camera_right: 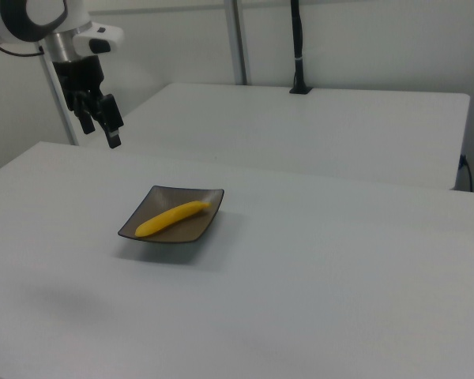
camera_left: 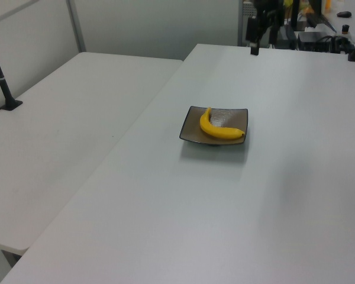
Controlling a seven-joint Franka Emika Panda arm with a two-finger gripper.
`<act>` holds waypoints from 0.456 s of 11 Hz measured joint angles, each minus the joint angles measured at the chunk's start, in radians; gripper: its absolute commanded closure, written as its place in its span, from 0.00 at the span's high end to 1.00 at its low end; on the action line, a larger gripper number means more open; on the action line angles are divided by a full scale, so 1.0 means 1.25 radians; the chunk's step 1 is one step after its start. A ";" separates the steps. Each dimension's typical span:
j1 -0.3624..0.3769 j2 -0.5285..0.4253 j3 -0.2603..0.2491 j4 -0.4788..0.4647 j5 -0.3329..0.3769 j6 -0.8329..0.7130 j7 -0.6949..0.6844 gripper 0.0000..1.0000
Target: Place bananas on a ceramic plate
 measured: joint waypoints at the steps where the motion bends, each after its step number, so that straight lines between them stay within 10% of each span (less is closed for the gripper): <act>1: -0.027 -0.018 -0.001 -0.002 0.017 -0.009 -0.049 1.00; 5: -0.063 -0.029 -0.005 -0.029 0.024 -0.015 -0.273 1.00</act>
